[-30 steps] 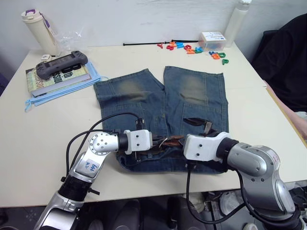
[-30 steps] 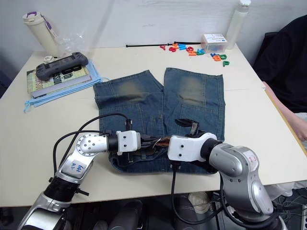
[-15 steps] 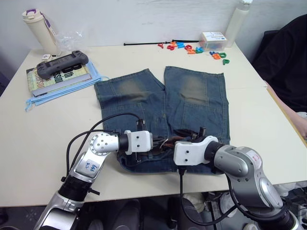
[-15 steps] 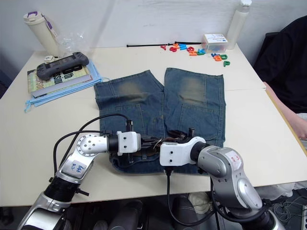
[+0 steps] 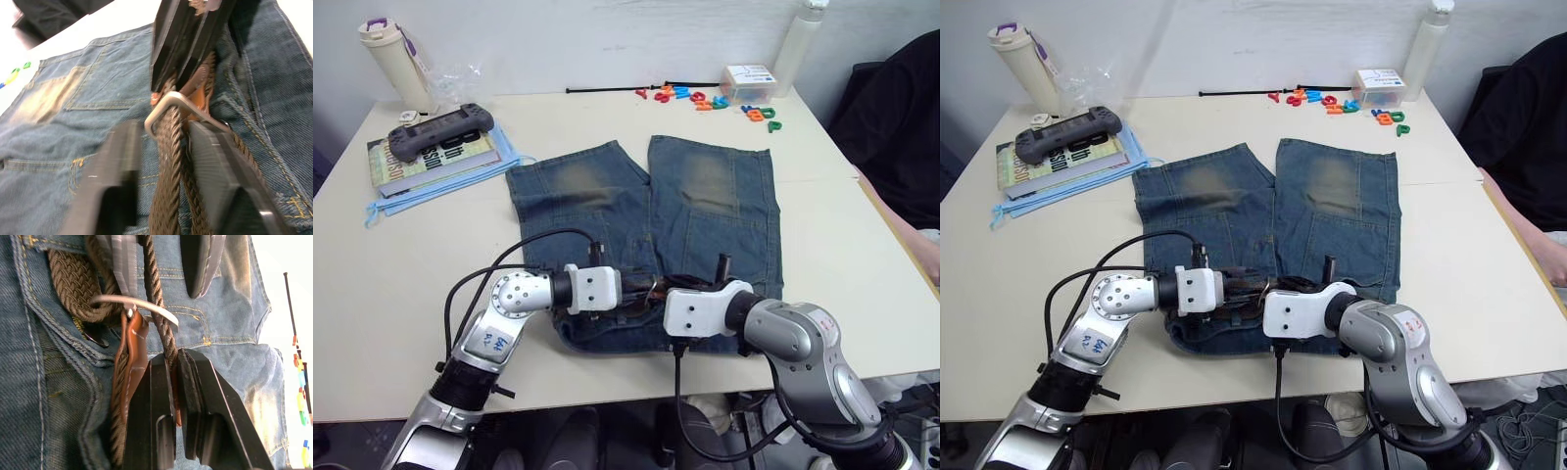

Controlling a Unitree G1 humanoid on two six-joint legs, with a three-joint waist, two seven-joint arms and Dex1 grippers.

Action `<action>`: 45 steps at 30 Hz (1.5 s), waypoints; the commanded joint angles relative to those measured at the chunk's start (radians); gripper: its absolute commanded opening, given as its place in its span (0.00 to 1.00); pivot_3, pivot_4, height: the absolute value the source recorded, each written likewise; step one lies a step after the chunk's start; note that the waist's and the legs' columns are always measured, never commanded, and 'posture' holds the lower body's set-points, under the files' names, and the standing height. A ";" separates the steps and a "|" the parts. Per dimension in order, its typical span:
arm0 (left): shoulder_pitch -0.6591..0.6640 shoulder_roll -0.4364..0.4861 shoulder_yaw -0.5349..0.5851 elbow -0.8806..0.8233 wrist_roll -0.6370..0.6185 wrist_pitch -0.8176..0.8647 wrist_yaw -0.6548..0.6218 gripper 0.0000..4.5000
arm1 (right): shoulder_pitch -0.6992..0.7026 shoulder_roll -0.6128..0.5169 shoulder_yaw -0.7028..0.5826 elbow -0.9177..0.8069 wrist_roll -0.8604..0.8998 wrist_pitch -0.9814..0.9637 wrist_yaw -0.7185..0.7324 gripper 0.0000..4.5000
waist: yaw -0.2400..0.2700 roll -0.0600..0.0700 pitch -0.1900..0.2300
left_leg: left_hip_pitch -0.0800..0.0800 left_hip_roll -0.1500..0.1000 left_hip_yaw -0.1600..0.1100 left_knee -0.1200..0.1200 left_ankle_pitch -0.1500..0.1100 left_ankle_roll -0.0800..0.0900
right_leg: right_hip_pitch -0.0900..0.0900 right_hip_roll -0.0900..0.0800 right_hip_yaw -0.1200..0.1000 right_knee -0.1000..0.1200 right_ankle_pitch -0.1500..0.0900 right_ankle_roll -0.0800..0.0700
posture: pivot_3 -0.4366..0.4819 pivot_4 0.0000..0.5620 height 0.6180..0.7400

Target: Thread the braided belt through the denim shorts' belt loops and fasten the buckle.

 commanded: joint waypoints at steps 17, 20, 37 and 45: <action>0.242 0.251 0.339 -0.144 -0.452 0.437 -0.116 0.50 | 0.086 0.023 -0.046 -0.094 -0.059 0.019 -0.063 0.00 | 0.002 0.000 0.000 | 0.000 0.001 -0.001 -0.001 -0.002 0.000 | 0.001 0.000 -0.001 -0.002 -0.001 -0.001 | 0.48 0.27 0.34; 0.230 0.231 0.309 -0.153 -0.458 0.447 -0.114 0.50 | 0.089 0.029 -0.048 -0.098 -0.066 0.020 -0.061 0.00 | 0.002 0.000 0.000 | 0.000 0.001 -0.001 -0.001 -0.002 0.001 | 0.001 0.000 -0.001 -0.002 -0.001 -0.001 | 0.48 0.27 0.34; 0.160 0.266 0.133 -0.045 -0.240 0.299 -0.156 0.50 | 0.119 0.038 -0.051 -0.126 -0.104 0.040 -0.046 0.00 | 0.001 0.000 0.000 | 0.000 0.001 -0.001 -0.001 -0.003 0.001 | 0.001 0.000 -0.001 -0.002 -0.001 -0.001 | 0.48 0.27 0.34; 0.169 0.302 0.100 -0.023 -0.211 0.312 -0.189 0.22 | 0.113 0.041 -0.065 -0.129 -0.111 0.043 -0.043 0.00 | -0.001 0.000 0.000 | 0.001 0.002 -0.001 -0.001 -0.003 0.001 | 0.001 0.001 -0.001 -0.001 -0.001 -0.001 | 0.48 0.27 0.34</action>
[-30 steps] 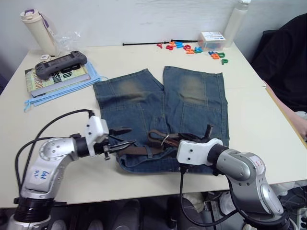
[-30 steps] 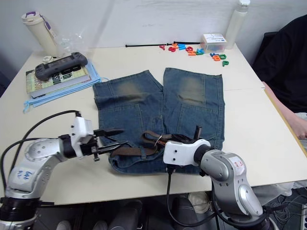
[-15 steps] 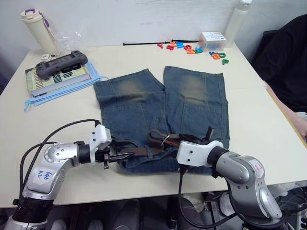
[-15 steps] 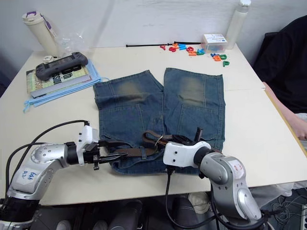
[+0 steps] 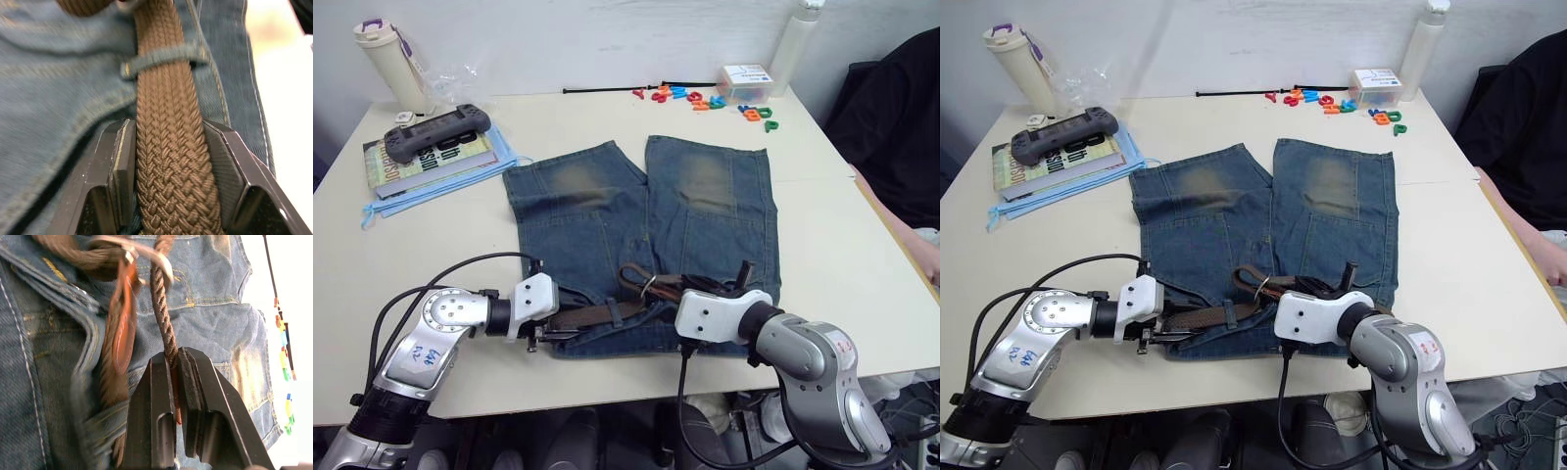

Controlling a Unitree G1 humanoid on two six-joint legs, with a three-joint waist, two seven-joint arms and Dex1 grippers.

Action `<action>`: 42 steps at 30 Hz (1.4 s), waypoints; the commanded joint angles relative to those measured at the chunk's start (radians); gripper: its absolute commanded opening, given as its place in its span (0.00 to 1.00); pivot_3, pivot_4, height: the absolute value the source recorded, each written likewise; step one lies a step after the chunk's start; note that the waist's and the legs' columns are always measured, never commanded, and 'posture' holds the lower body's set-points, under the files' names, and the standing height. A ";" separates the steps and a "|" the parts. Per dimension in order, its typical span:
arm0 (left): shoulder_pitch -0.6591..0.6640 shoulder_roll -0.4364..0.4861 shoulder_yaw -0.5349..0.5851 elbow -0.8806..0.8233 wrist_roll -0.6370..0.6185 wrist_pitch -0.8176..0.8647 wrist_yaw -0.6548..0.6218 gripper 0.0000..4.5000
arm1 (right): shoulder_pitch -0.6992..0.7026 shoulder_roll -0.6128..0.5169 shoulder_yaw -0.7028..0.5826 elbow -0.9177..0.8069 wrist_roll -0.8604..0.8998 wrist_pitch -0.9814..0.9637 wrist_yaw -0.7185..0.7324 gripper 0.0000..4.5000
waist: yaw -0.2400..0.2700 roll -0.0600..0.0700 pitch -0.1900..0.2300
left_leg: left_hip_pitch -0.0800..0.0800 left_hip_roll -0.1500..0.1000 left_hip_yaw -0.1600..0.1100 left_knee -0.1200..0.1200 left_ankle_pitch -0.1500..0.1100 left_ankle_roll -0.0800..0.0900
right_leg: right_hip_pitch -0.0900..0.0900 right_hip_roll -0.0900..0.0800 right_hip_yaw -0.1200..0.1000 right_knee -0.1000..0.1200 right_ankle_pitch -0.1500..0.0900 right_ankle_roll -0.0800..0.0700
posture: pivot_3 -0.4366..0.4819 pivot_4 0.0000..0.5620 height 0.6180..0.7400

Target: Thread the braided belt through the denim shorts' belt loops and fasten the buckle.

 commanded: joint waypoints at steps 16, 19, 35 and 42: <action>0.024 0.061 -0.024 0.063 0.067 0.001 -0.012 0.00 | 0.138 -0.093 -0.273 -0.130 0.064 -0.035 0.000 0.00 | 0.000 0.000 0.000 | 0.001 0.001 0.000 -0.001 0.000 0.000 | 0.000 0.001 0.000 0.000 0.000 -0.001 | 0.48 0.27 0.34; 0.041 0.067 -0.024 0.065 0.072 -0.007 0.003 0.00 | 0.226 -0.124 -0.365 -0.119 0.090 -0.066 -0.015 0.00 | 0.000 0.000 0.000 | 0.002 0.001 0.000 -0.001 0.000 0.000 | 0.002 0.000 0.000 0.000 0.000 -0.001 | 0.48 0.27 0.34; 0.113 0.102 0.040 0.211 0.074 -0.040 0.088 0.00 | 0.416 -0.112 -0.539 -0.074 0.103 -0.051 -0.095 0.00 | 0.000 0.006 -0.006 | 0.004 0.002 0.001 -0.002 0.000 0.000 | 0.003 0.001 0.000 0.000 -0.001 -0.001 | 0.48 0.27 0.34; 0.091 0.138 0.069 0.356 0.094 -0.105 0.105 0.00 | 0.397 -0.128 -0.521 -0.055 0.084 -0.059 -0.111 0.00 | -0.008 0.008 -0.011 | 0.019 0.004 0.001 -0.013 0.000 0.000 | 0.020 0.002 -0.001 -0.003 -0.008 -0.004 | 0.48 0.27 0.34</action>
